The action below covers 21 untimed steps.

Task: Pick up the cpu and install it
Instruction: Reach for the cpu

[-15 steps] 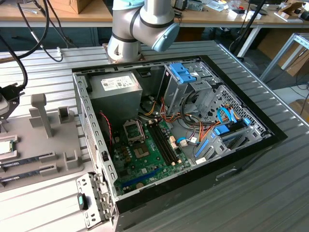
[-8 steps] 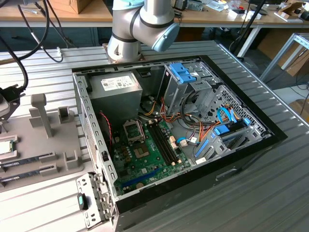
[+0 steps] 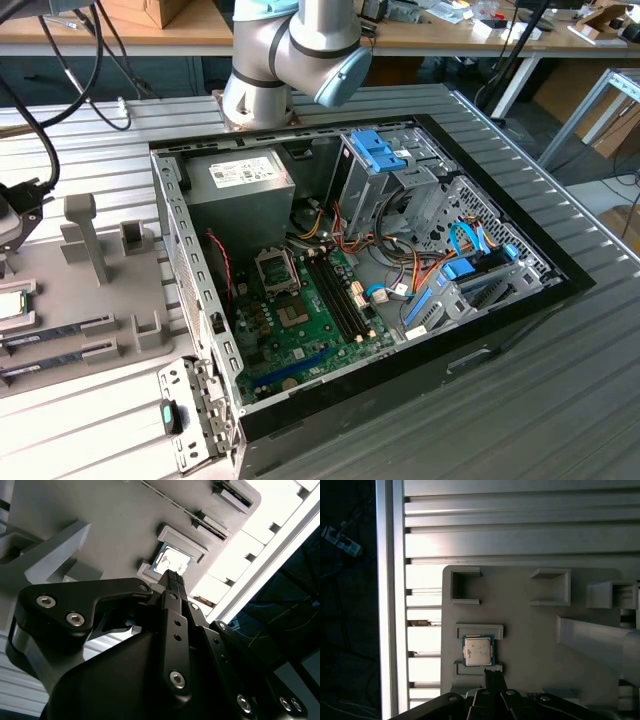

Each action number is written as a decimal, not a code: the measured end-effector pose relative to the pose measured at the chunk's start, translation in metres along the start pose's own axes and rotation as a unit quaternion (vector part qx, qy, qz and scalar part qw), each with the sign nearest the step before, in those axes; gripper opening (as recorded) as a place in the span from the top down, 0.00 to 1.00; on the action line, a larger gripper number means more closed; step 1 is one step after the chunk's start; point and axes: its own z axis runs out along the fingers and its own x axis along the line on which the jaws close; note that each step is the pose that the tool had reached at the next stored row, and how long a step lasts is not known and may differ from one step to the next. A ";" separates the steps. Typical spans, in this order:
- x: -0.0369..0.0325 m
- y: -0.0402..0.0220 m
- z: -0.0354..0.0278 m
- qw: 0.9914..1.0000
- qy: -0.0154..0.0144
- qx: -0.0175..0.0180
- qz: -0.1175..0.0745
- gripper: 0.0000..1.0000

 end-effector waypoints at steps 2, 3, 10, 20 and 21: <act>-0.0001 0.0000 0.0008 1.000 0.000 0.000 0.000 0.89; 0.0000 0.0000 0.0011 1.000 0.000 0.000 0.000 0.89; -0.0001 0.0000 0.0043 1.000 0.000 0.000 0.000 0.89; -0.0002 0.0000 0.0089 1.000 0.000 0.000 0.000 0.89; -0.0002 0.0000 0.0093 1.000 0.000 0.000 0.000 0.89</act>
